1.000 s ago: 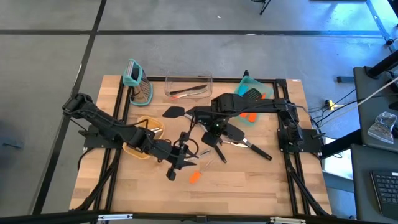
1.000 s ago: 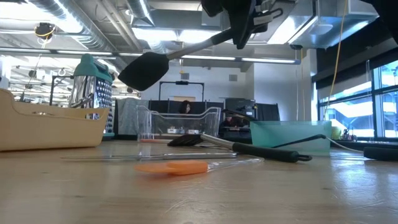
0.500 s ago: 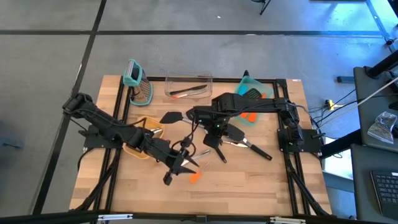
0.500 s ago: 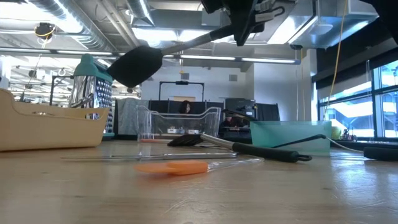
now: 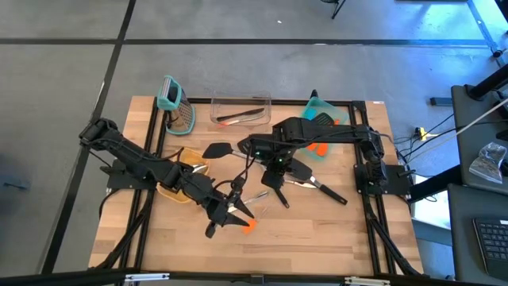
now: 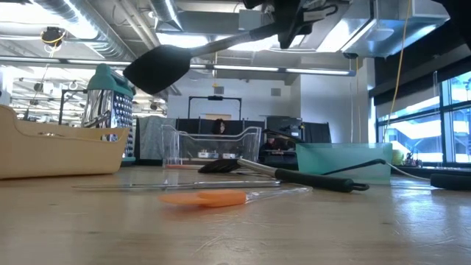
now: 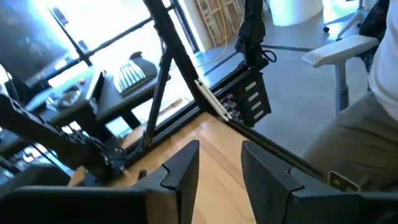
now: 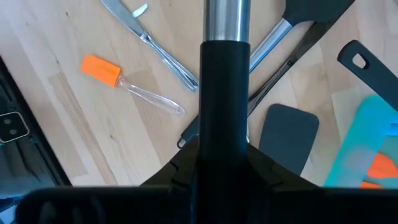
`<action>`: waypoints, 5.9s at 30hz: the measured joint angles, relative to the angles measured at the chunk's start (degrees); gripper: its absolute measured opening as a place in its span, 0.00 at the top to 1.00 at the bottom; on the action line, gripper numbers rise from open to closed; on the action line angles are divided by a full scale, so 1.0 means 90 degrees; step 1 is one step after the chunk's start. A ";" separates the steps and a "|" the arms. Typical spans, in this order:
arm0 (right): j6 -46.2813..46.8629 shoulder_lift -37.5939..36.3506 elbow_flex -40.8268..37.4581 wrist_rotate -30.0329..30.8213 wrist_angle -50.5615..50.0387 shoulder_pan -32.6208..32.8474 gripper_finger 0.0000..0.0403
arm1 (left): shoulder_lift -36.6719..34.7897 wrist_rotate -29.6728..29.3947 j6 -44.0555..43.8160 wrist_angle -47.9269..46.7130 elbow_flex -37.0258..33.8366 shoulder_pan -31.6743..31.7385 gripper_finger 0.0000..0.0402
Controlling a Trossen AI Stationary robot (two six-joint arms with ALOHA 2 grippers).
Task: Pick & Place Kitchen Items
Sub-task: Put the black spatula into the green bin
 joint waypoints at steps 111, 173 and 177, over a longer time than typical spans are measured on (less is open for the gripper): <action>-0.1192 -0.3815 -0.1262 0.8293 -0.0043 -0.0437 0.83 | 0.0739 -0.4516 -0.2919 -0.3055 -0.0257 -0.1228 0.71; 0.0199 -0.7507 -0.6343 0.3000 0.6091 0.1829 0.84 | 0.0697 -0.2156 -0.1634 0.9369 -0.3940 0.0970 0.71; -0.0954 -0.7161 -0.6952 0.2838 0.8315 0.2193 0.84 | 0.0698 -0.1905 -0.1657 0.9359 -0.3602 0.1320 0.71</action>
